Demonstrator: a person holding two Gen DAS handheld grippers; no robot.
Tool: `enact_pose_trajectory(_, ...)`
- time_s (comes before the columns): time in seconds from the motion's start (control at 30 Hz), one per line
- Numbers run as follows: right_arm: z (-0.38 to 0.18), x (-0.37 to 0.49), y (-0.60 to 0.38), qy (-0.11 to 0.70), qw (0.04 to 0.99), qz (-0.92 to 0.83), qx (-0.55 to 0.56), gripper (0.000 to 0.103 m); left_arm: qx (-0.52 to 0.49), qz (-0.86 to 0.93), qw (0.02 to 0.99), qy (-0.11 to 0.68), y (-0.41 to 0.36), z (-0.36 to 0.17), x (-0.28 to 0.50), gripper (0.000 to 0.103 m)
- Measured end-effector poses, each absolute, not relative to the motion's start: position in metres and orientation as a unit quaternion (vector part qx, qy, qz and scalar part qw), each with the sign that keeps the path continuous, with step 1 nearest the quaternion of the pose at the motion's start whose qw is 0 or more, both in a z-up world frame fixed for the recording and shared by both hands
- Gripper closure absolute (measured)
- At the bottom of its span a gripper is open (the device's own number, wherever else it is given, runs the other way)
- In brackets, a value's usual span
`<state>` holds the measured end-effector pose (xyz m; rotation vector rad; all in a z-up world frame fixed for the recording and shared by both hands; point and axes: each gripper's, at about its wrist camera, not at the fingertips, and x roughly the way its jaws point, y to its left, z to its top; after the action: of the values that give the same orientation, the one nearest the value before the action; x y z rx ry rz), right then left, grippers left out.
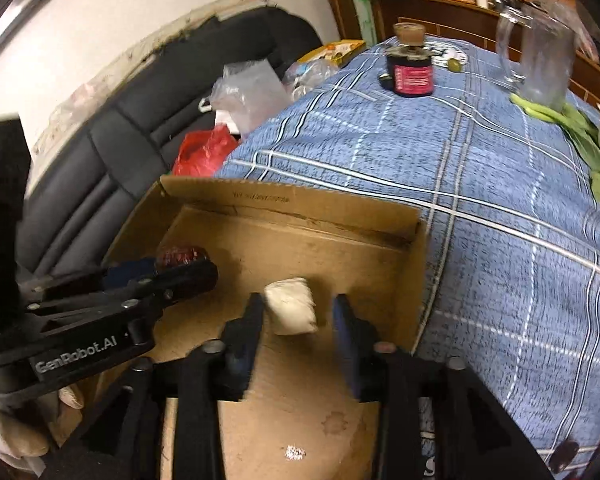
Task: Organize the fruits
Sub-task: 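Carry the date and yam chunk into the cardboard tray and open both grippers, then grasp a tan bread ball with the right gripper and lift it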
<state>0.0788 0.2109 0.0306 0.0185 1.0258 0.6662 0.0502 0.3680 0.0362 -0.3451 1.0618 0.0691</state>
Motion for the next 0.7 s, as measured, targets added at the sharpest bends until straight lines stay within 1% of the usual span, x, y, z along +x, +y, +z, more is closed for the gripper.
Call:
enact_pose_trajectory(0.07,0.04,0.072,0.201,0.466,0.824,0.321,0.024,0.058,-0.161,0.034,0.854,0.494,0.367,0.042,0.044,0.054)
enact_pose_trajectory(0.13,0.049,0.066,0.19,0.45,0.833,0.321,0.034,0.058,-0.155,0.038,0.862,0.482,0.365,0.049,0.038,0.047)
enact_pose_trajectory(0.2,0.057,0.061,0.177,0.436,0.846,0.305,0.04,0.058,-0.148,0.04,0.871,0.467,0.361,0.058,0.03,0.046)
enact_pose_trajectory(0.3,0.056,0.062,0.172,0.431,0.872,0.231,-0.008,0.059,-0.15,0.038,0.878,0.453,0.358,0.066,0.019,0.043)
enact_pose_trajectory(0.37,0.042,0.069,0.175,0.457,0.863,0.214,-0.028,0.059,-0.151,0.036,0.879,0.45,0.353,0.065,0.014,0.042)
enact_pose_trajectory(0.4,0.033,0.073,0.175,0.476,0.852,0.217,-0.018,0.061,-0.151,0.034,0.878,0.452,0.35,0.064,0.012,0.042)
enact_pose_trajectory(0.43,0.028,0.076,0.174,0.486,0.846,0.217,-0.012,0.078,-0.151,0.032,0.876,0.458,0.347,0.06,0.011,0.042)
enact_pose_trajectory(0.5,0.019,0.078,0.172,0.504,0.839,0.207,-0.002,0.081,-0.152,0.027,0.87,0.469,0.341,0.052,0.009,0.042)
enact_pose_trajectory(0.6,0.023,0.067,0.171,0.495,0.849,0.183,-0.029,0.087,-0.151,0.021,0.861,0.485,0.334,0.039,0.005,0.042)
enact_pose_trajectory(0.7,0.024,0.061,0.159,0.499,0.848,0.172,-0.038,0.087,-0.147,0.008,0.858,0.491,0.321,0.035,0.002,0.042)
